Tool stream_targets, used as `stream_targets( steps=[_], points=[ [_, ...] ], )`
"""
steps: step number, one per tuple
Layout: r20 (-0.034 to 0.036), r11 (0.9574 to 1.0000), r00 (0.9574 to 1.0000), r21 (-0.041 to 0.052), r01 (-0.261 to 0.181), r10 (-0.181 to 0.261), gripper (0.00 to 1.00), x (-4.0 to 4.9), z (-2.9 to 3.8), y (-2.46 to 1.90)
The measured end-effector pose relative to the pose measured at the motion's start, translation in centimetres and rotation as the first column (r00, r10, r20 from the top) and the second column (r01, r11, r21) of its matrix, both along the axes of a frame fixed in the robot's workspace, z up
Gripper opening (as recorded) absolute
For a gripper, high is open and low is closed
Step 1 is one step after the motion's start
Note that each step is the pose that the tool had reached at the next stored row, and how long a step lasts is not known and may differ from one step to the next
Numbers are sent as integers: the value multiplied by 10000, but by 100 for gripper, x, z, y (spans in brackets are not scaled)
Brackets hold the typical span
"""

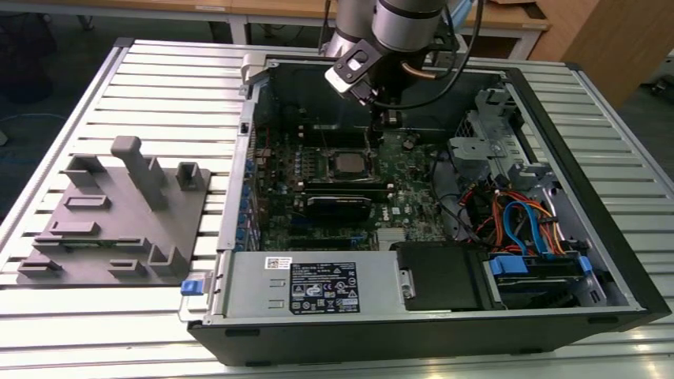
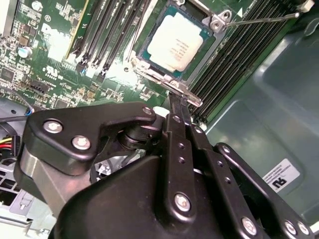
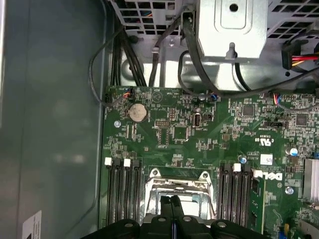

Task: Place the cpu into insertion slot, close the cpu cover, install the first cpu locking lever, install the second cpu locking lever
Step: 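Close the cpu cover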

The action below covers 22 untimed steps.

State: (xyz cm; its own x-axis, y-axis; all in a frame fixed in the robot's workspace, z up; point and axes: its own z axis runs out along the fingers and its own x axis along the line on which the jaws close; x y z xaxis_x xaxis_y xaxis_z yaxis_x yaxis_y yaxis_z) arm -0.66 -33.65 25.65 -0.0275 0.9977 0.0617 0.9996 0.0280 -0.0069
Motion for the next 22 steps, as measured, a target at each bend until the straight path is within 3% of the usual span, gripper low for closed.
stream_targets(
  steps=[11, 15, 22],
  points=[
    [0, 10000, 10000, 15, 0, 0, 10, -124, -18, 5],
    [0, 10000, 10000, 14, 0, 0, 10, -240, -79, 5],
    [0, 10000, 10000, 15, 0, 0, 10, -355, -207, -20]
  ],
)
